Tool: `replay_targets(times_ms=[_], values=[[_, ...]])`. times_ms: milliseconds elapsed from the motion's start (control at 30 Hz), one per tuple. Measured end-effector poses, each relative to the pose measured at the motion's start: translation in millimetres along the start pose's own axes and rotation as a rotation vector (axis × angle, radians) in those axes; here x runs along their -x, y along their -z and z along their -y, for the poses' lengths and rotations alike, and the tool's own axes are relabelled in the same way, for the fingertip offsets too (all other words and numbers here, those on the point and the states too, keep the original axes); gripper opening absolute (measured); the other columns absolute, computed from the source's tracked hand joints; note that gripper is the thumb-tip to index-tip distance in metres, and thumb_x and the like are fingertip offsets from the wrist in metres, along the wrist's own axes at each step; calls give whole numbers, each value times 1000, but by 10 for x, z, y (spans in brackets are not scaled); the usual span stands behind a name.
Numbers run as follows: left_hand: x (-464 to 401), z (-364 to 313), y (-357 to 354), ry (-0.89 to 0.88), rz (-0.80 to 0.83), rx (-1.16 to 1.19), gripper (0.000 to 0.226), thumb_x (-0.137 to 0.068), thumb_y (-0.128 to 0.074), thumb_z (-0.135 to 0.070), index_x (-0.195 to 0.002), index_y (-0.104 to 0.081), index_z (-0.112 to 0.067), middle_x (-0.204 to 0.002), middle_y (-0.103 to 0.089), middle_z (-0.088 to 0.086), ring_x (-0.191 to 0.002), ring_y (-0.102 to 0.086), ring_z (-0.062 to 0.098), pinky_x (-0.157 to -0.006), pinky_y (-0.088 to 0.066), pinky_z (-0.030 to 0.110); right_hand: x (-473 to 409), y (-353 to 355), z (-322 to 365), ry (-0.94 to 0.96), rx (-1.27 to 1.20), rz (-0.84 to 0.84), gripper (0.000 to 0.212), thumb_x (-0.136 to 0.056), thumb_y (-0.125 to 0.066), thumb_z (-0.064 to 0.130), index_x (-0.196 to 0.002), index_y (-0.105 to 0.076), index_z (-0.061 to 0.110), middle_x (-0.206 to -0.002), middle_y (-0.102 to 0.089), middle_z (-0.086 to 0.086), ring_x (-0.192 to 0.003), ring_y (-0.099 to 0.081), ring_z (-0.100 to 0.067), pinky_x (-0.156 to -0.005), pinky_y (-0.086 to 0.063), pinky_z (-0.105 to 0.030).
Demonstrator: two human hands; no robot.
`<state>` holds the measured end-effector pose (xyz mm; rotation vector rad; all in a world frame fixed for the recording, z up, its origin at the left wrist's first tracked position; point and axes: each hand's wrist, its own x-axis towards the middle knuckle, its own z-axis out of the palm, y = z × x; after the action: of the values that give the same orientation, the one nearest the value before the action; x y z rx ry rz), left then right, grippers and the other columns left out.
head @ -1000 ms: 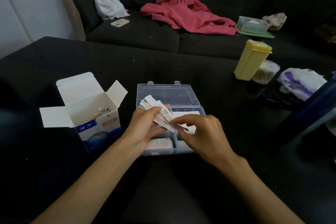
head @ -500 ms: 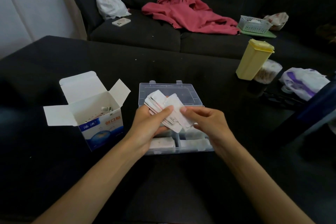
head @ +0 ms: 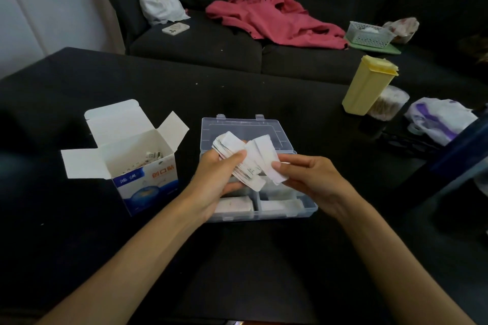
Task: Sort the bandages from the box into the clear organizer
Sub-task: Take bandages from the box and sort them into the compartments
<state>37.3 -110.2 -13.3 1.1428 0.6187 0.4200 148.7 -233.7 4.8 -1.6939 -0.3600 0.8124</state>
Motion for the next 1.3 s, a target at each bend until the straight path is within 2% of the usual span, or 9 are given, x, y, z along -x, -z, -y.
replay_targets(times_ms=[133, 233, 333, 467, 667, 833, 967, 1133, 1300], values=[[1, -30, 47, -4, -32, -16, 21, -94, -53, -12, -101, -61, -30, -104, -68, -2, -95, -66, 13, -70, -59, 31, -18, 193, 38, 1, 82, 16, 16, -81, -68, 8, -88, -67, 23, -93, -67, -1, -82, -65, -11, -62, -54, -19], [3, -62, 120, -26, -54, -30, 21, -94, -53, -13, -103, -60, -30, -103, -69, -2, -95, -67, 12, -70, -59, 30, 4, 371, 55, 48, 390, 98, 21, -83, -66, 9, -99, -67, 22, -101, -67, 0, -90, -63, -10, -72, -51, -20], [11, -85, 162, -44, -62, -30, 19, -94, -53, -13, -98, -61, -30, -91, -71, -8, -89, -68, 9, -65, -59, 27, 21, 476, 19, 116, 683, 132, 21, -83, -66, 9, -103, -69, 16, -97, -68, 4, -86, -62, -2, -78, -51, -18], [31, -88, 171, -21, -48, -38, 19, -94, -53, -12, -98, -60, -29, -92, -70, -8, -88, -67, 9, -65, -59, 28, 7, 429, -32, 175, 867, 200, 20, -86, -63, 12, -104, -69, 15, -103, -67, 5, -89, -60, 0, -73, -49, -11], [29, -97, 165, 40, -48, -31, 18, -93, -55, -11, -94, -58, -29, -97, -67, -4, -90, -65, 13, -69, -58, 33, -43, 314, -96, 208, 1010, 275, 21, -89, -59, 14, -109, -67, 17, -117, -63, 2, -99, -53, -2, -89, -44, -20], [13, -91, 180, 62, -51, -35, 16, -93, -55, -12, -104, -58, -23, -103, -68, 1, -94, -66, 15, -68, -58, 31, -29, 307, -119, 283, 1034, 248, 19, -87, -63, 15, -104, -70, 20, -110, -67, 6, -91, -56, 2, -82, -44, -14], [12, -90, 175, 62, -44, -35, 16, -93, -55, -12, -93, -58, -27, -96, -68, -2, -88, -66, 12, -64, -58, 29, -19, 277, -111, 321, 1132, 198, 17, -86, -65, 20, -100, -72, 24, -106, -67, 7, -86, -56, -1, -85, -48, -21], [14, -73, 167, 118, -17, -77, 21, -93, -56, -12, -113, -58, -18, -104, -69, 4, -91, -67, 16, -63, -59, 30, 37, 187, -83, 379, 1414, 106, 19, -89, -59, 36, -104, -69, 36, -107, -65, 11, -84, -54, -3, -77, -47, -23], [20, -63, 160, 142, 22, -114, 21, -91, -59, -13, -111, -61, -17, -103, -71, 7, -88, -69, 16, -64, -60, 30, 25, 113, -113, 423, 1511, -3, 19, -87, -60, 37, -103, -71, 33, -103, -68, 7, -91, -59, -12, -77, -48, -28]])
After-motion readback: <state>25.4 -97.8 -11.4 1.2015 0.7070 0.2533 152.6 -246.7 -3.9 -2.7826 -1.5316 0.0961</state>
